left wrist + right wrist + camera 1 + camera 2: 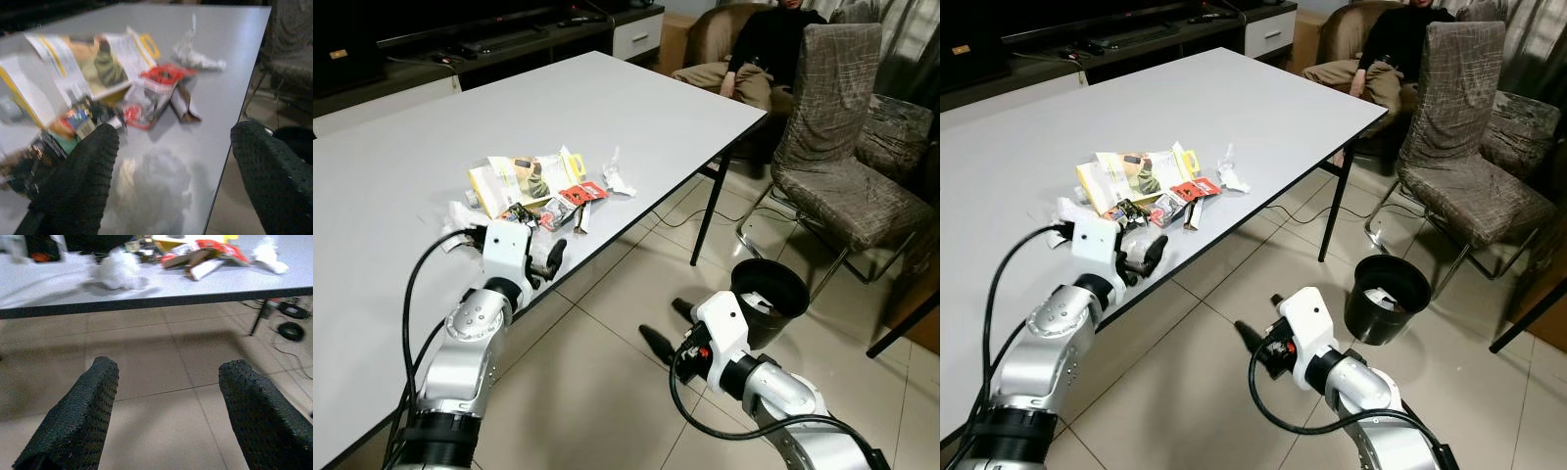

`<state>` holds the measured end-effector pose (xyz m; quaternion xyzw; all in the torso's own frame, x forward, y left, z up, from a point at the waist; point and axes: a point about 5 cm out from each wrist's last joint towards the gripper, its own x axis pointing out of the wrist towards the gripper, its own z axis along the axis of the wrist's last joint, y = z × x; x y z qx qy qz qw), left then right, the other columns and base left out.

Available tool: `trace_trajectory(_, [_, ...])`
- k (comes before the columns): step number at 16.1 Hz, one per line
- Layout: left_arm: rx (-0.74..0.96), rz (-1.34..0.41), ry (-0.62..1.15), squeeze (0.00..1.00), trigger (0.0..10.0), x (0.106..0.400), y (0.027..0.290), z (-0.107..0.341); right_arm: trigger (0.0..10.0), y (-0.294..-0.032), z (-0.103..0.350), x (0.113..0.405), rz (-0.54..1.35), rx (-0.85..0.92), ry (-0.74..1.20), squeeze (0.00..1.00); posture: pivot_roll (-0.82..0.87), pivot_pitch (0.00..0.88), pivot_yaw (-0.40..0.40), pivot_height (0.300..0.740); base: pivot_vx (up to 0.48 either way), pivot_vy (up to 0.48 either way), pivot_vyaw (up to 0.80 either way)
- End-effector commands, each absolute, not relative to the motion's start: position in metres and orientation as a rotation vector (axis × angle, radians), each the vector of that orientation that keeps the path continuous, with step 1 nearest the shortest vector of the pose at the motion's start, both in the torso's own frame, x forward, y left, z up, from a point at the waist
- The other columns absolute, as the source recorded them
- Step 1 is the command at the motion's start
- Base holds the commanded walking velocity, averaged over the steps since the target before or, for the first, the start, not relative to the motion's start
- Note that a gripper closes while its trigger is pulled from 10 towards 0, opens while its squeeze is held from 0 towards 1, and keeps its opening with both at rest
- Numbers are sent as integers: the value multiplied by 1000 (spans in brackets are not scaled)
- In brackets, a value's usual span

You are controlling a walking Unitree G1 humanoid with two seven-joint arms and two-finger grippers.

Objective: Picking trash to rubbish bin

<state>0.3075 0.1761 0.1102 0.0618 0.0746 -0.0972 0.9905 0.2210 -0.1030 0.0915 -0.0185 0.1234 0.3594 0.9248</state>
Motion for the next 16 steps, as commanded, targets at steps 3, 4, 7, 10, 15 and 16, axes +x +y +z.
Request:
trace_trajectory(3, [152, -227, 149, 1000, 10000, 316, 175, 109, 10000, -99, 102, 221, 800, -34, 233, 0, -120, 0, -30, 740, 0, 0, 0])
trace_trajectory(4, [175, -222, 149, 1000, 10000, 320, 177, 107, 10000, -98, 104, 221, 809, -36, 231, 0, -119, 0, -33, 740, 0, 0, 0])
trace_trajectory(7, [241, -177, 167, 745, 10000, 333, 180, 105, 10000, -97, 105, 222, 812, -42, 231, 0, -125, 0, -25, 740, 0, 0, 0])
trace_trajectory(10, [269, -184, 229, 0, 10000, 335, 179, 95, 10000, -97, 103, 221, 806, -47, 245, 0, -129, 0, -16, 740, 0, 0, 0])
trace_trajectory(15, [314, -171, 305, 0, 10000, 338, 181, 79, 10000, -99, 102, 222, 800, -61, 249, 0, -144, 0, -7, 740, 0, 0, 0])
trace_trajectory(16, [313, -167, 306, 0, 10000, 338, 181, 78, 10000, -99, 102, 223, 797, -63, 249, 0, -144, 0, -7, 740, 0, 0, 0])
